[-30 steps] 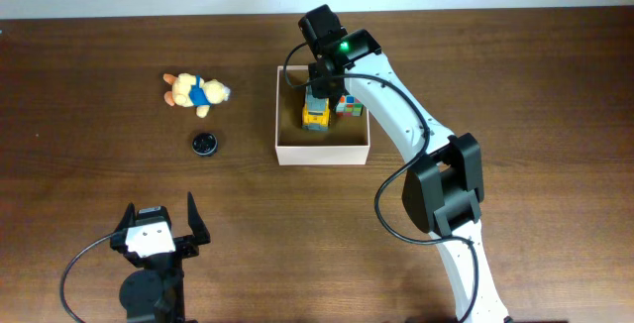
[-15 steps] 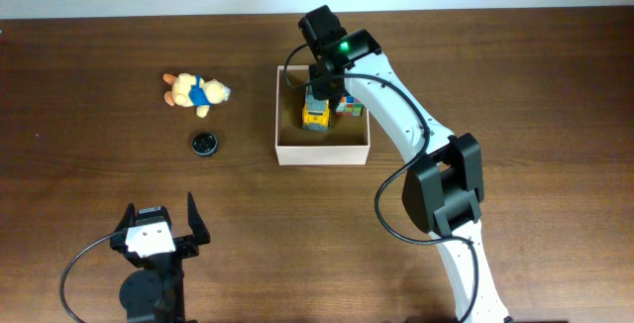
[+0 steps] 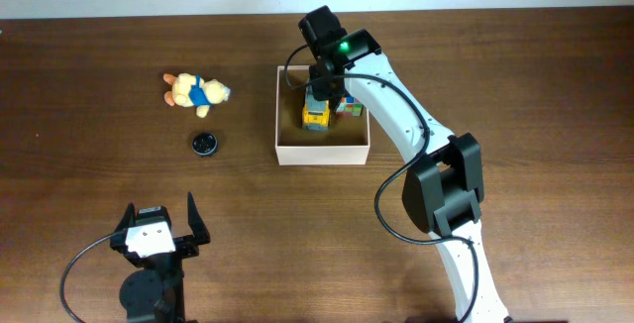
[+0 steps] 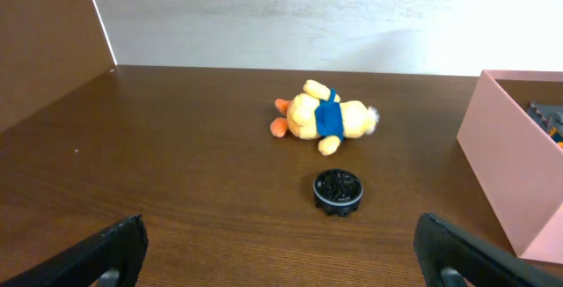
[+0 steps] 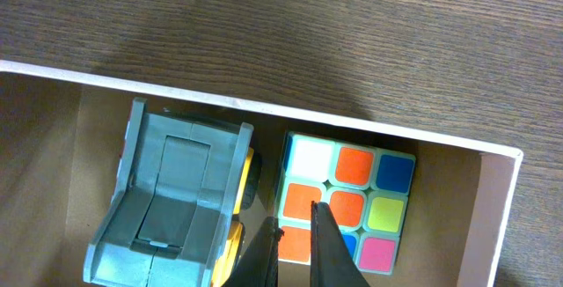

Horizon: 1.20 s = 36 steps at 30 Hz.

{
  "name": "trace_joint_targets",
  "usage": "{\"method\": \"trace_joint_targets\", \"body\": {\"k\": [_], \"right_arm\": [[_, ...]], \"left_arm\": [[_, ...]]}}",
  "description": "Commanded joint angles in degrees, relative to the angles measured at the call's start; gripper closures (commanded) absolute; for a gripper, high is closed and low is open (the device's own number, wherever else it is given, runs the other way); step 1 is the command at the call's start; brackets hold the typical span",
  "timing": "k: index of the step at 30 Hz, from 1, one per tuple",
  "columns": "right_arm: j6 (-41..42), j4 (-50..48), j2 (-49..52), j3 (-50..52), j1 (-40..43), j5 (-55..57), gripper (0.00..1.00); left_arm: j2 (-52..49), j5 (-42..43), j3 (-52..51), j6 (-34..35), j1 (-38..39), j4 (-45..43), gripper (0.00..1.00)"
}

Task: Pack container

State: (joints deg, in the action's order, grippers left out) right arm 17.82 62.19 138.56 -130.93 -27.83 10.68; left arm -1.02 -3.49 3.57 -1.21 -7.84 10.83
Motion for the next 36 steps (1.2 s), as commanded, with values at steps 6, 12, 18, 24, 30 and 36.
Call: {"method": "trace_joint_targets", "body": {"k": [6, 12, 18, 24, 30, 36], "right_arm": [[0.7, 0.0, 1.7, 0.6, -0.5, -1.4, 0.96], [0.7, -0.7, 1.7, 1.3, -0.8, -1.4, 0.96], [0.7, -0.9, 1.7, 2.2, -0.8, -2.5, 0.96], [1.1, -1.3, 1.7, 2.5, -1.0, -3.0, 0.96], [1.1, -2.4, 1.7, 2.5, -2.2, -3.0, 0.96], [1.1, -3.1, 1.7, 2.5, -3.3, -3.0, 0.96]], "left_arm": [[0.0, -0.6, -0.4, 0.3, 0.2, -0.3, 0.01], [0.0, -0.6, -0.4, 0.3, 0.2, -0.4, 0.01], [0.0, -0.6, -0.4, 0.3, 0.2, -0.3, 0.01], [0.0, -0.6, -0.4, 0.3, 0.2, -0.3, 0.01], [0.0, -0.6, -0.4, 0.3, 0.2, -0.3, 0.01], [0.0, -0.6, -0.4, 0.3, 0.2, -0.3, 0.01]]}}
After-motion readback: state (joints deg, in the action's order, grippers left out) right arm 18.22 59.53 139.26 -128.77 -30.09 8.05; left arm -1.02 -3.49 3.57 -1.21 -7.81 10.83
